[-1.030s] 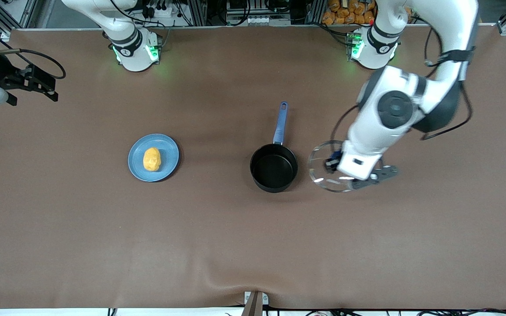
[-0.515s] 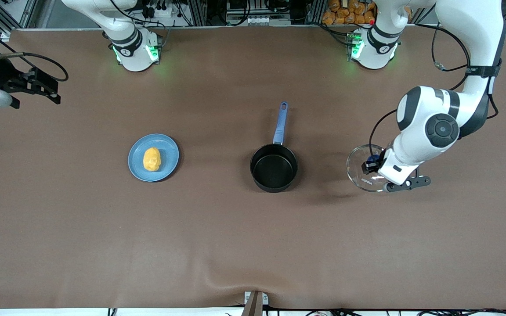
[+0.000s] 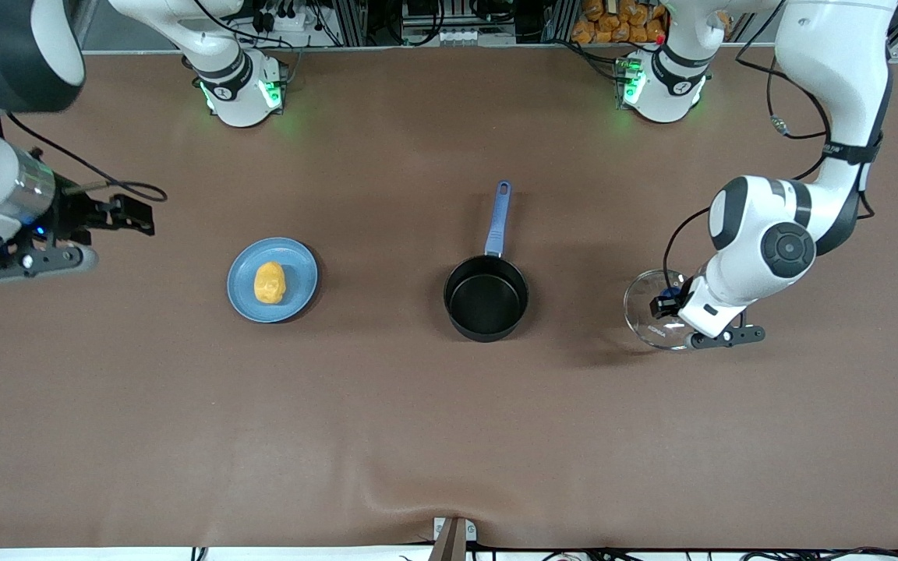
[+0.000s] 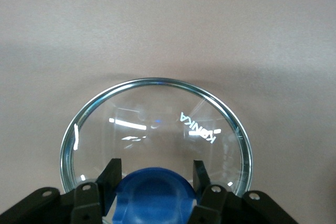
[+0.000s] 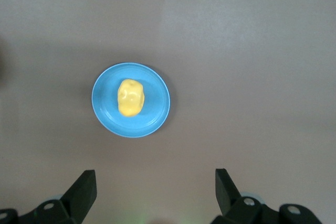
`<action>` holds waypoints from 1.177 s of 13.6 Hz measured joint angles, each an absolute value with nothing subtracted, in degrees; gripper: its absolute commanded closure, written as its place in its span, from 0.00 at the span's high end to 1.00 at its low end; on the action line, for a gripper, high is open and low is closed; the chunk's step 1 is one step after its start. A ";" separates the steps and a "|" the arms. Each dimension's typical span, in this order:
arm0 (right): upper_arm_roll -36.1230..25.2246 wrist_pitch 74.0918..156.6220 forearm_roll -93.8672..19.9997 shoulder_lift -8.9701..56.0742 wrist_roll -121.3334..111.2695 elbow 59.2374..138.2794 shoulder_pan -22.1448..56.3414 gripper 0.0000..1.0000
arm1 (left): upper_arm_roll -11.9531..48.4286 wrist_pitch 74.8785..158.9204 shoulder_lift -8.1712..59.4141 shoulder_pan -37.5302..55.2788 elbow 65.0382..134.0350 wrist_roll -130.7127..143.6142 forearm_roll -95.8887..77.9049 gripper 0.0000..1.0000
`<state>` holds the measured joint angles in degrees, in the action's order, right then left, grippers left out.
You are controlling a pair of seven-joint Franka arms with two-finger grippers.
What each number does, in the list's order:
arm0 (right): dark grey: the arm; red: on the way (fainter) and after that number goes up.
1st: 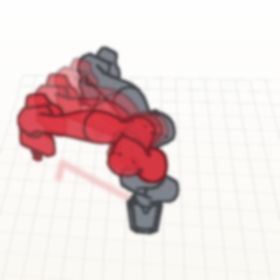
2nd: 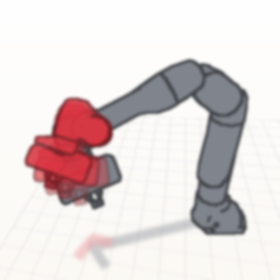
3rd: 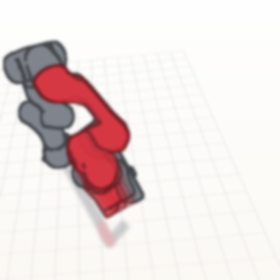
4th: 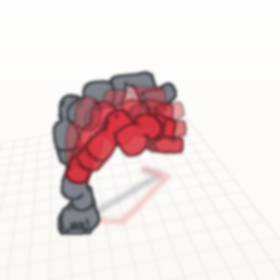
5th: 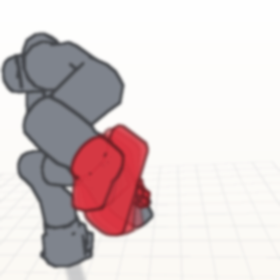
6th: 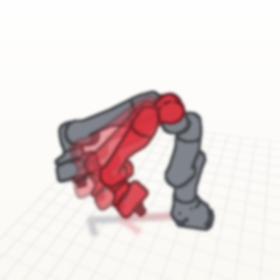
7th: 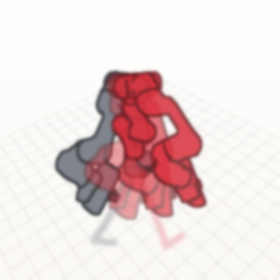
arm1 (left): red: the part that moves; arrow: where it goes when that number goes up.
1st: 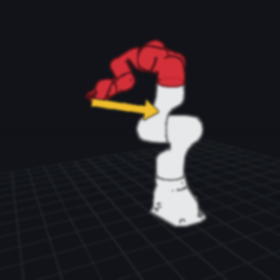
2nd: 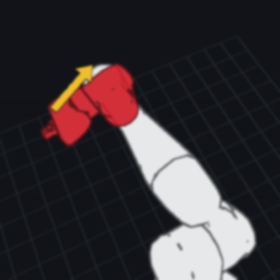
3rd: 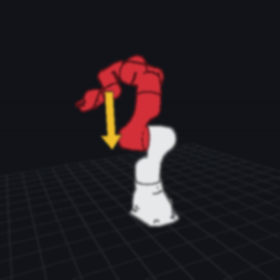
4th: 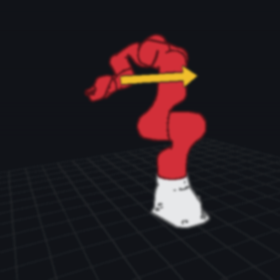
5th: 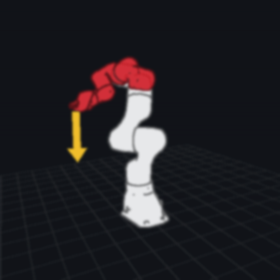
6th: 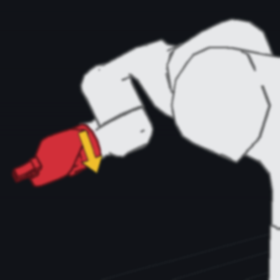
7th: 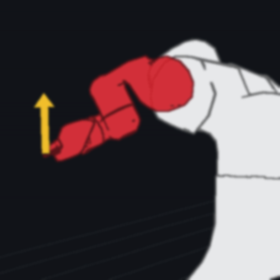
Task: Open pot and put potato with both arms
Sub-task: 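Lower the lid onto the table while the right gripper reaches the potato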
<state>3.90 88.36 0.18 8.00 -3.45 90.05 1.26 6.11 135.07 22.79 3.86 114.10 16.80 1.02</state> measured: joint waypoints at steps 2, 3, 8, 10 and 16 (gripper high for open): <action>3.86 89.71 0.09 10.28 -3.45 89.67 1.25 1.00 | 6.15 137.09 24.80 3.86 114.13 16.74 1.23 0.13; 3.91 90.92 -0.28 11.28 -3.36 89.68 1.30 1.00 | 6.15 137.70 25.61 3.86 114.13 16.71 1.45 0.13; 3.86 98.36 -8.17 15.71 2.69 94.46 1.29 1.00 | 6.13 138.99 26.96 3.79 114.09 16.71 2.76 1.00; 3.90 102.62 -8.62 16.12 3.54 98.83 1.38 1.00 | 6.13 139.07 26.95 3.77 114.02 16.69 2.89 1.00; 3.96 118.65 -11.08 16.52 6.65 112.32 1.61 1.00 | 6.14 138.75 25.90 3.62 113.18 16.68 2.94 1.00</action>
<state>3.96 118.65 -11.08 16.52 6.65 112.32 1.61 6.14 138.75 25.90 3.62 113.18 16.68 2.94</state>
